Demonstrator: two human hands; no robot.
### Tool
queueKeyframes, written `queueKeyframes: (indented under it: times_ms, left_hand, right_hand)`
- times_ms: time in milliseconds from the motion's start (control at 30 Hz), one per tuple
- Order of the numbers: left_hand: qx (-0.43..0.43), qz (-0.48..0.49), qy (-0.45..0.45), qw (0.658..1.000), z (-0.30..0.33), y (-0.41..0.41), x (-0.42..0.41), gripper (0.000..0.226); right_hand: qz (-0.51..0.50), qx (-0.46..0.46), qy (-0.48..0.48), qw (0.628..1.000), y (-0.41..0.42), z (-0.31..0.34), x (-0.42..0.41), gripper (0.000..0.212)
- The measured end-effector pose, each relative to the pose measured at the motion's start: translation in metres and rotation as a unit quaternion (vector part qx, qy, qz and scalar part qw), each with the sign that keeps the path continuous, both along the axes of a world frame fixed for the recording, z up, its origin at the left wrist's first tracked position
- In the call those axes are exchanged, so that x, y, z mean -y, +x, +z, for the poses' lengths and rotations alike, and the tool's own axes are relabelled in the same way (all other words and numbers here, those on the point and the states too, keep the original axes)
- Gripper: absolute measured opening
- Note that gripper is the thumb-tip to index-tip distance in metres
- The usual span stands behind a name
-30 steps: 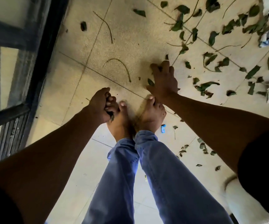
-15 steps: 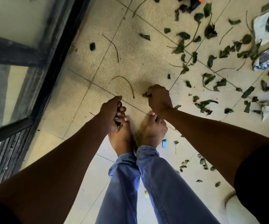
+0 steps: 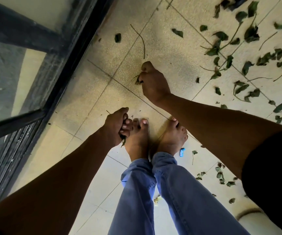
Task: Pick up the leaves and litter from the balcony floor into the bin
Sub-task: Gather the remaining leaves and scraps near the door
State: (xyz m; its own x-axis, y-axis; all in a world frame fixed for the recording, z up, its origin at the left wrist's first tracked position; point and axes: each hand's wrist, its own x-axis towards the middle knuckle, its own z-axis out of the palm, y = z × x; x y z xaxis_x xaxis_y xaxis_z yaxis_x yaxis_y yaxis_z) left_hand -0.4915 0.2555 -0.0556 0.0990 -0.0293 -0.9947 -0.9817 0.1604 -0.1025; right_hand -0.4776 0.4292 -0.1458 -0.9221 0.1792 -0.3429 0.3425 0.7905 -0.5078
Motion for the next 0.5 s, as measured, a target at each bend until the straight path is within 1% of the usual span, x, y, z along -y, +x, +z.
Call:
queueKeyframes:
  times_ms: [167, 300, 400, 500]
  left_hand:
    - [-0.012, -0.003, 0.0, 1.0, -0.0034, -0.0045, 0.0131, 0.047]
    - [-0.006, 0.012, 0.005, 1.0, -0.0036, -0.0034, 0.0122, 0.046]
    - [0.0, 0.024, 0.014, 1.0, -0.0032, -0.0023, 0.0108, 0.046]
    - [0.003, 0.032, 0.017, 0.999, -0.0042, -0.0019, 0.0117, 0.046]
  right_hand:
    - [0.117, -0.022, 0.047, 0.992, -0.0013, -0.001, -0.0006, 0.023]
    - [0.191, -0.021, 0.077, 0.978, -0.0028, 0.0017, -0.0012, 0.025]
    - [0.183, -0.007, 0.061, 0.981, -0.007, -0.0013, -0.0022, 0.025]
    - [0.15, -0.01, 0.038, 0.988, -0.0087, -0.0015, -0.0013, 0.019]
